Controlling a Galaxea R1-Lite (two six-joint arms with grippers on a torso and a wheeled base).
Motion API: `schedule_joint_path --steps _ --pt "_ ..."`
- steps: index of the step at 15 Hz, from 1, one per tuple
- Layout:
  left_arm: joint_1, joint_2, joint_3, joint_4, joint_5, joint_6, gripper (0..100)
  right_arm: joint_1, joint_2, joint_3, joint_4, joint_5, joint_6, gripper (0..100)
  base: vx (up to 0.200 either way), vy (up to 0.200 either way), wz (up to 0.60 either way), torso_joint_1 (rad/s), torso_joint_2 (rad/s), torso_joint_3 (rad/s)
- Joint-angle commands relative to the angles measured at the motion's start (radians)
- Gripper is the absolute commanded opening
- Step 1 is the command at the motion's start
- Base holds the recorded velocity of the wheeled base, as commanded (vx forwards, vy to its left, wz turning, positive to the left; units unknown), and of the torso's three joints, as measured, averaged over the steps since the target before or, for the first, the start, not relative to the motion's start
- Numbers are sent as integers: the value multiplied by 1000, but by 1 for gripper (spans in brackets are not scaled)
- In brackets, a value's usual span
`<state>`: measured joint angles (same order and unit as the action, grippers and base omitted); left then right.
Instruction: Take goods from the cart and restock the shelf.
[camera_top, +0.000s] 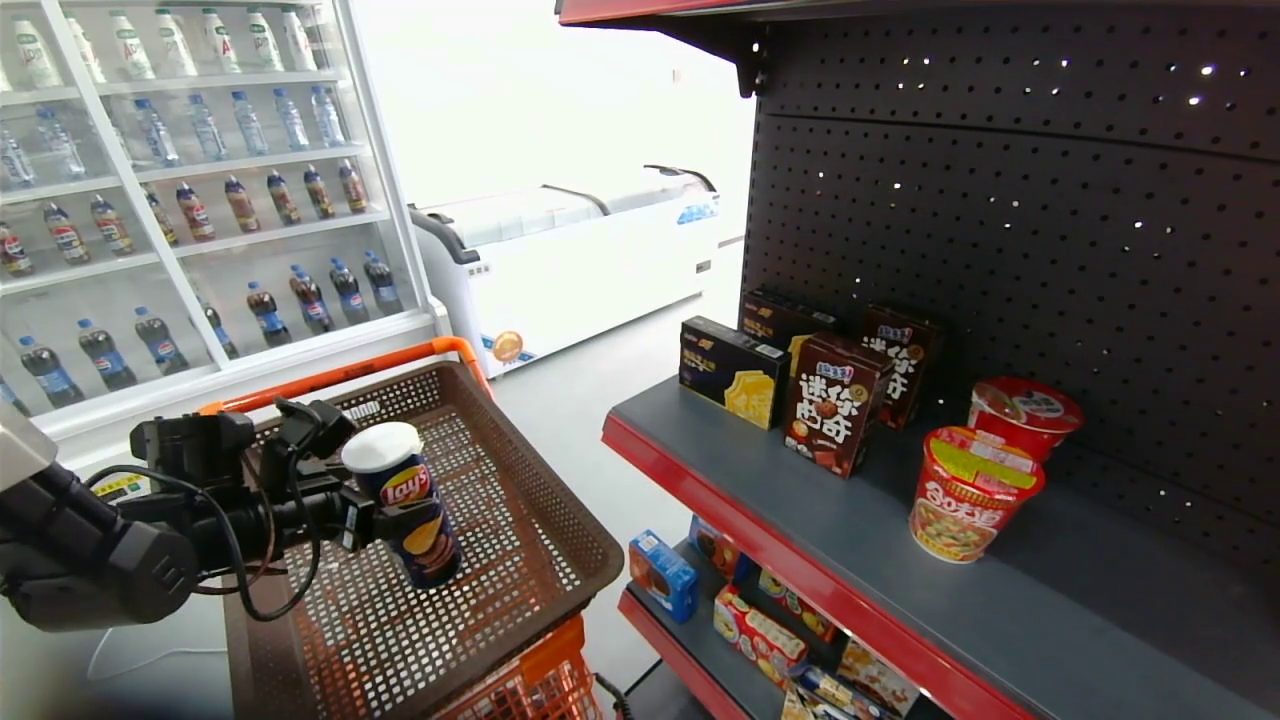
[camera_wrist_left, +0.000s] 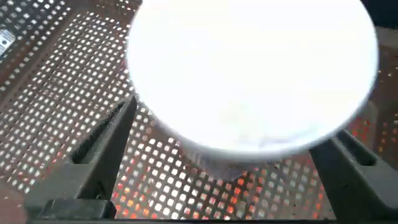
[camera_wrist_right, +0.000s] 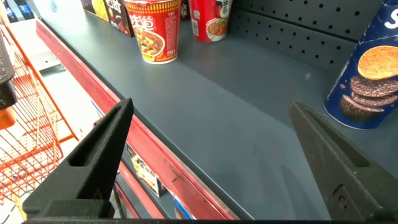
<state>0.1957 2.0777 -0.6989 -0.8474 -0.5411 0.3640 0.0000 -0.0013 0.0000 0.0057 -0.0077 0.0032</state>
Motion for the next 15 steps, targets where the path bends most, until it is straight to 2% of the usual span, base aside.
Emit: schedule_joint_path --steps 1,4,9,10,15 --pt "-19 39 -13 -4 0 0 100 0 1 0 0 0 0 100 0 0 0 0 0 0" --pt "-42 85 -40 -39 0 -2 100 0 1 0 0 0 0 100 0 0 0 0 0 0" --pt "-53 122 -70 -44 -2 0 100 0 1 0 0 0 0 100 0 0 0 0 0 0" --pt "-58 131 -77 -51 -2 1 0 0 1 0 -1 0 0 100 0 0 0 0 0 0" --pt "-52 48 -2 -105 12 1 0 0 1 0 0 0 0 100 0 0 0 0 0 0"
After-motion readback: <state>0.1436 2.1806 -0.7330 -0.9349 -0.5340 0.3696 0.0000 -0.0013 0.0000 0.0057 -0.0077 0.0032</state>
